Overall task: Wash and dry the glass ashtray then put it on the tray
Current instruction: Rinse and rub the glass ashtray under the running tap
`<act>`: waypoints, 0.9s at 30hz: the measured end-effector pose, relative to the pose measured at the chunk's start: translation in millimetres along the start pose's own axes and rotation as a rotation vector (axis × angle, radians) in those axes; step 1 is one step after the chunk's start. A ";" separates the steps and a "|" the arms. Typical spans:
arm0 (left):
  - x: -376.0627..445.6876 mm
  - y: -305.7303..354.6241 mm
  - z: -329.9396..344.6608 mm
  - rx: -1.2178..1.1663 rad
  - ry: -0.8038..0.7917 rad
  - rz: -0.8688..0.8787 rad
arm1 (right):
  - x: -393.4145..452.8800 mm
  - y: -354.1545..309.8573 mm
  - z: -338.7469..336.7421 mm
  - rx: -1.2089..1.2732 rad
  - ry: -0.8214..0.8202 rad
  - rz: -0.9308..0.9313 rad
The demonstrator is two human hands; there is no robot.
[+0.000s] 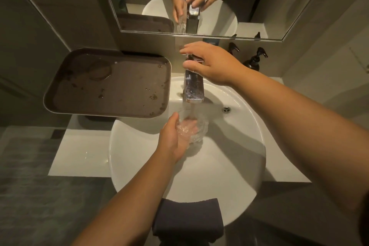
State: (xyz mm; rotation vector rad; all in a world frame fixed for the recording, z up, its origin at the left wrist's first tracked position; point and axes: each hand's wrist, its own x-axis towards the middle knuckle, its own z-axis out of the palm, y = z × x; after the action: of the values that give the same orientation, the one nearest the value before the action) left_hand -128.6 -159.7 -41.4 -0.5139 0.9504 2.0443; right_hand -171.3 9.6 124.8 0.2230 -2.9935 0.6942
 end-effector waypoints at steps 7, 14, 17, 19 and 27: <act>0.3 -0.9 4.3 -0.018 -0.034 0.006 | 7.9 -1.5 -1.1 -0.156 0.028 -0.021; -5.7 1.3 11.1 -0.051 -0.061 0.001 | 11.9 -7.5 1.2 -0.237 0.066 -0.025; -7.8 0.8 10.0 -0.054 -0.040 -0.009 | 6.3 -6.4 6.4 -0.261 0.081 -0.055; -8.1 -0.2 9.3 -0.067 0.010 0.002 | -2.2 -5.3 14.6 -0.306 0.083 -0.073; -13.1 -3.0 13.5 -0.092 0.111 0.039 | -16.0 -2.8 33.5 -0.295 0.119 -0.063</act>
State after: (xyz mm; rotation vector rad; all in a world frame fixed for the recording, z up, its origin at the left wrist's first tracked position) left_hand -118.8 -154.6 -25.9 -0.6692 0.9403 2.1202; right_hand -156.0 -5.7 94.6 0.2482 -2.9101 0.2444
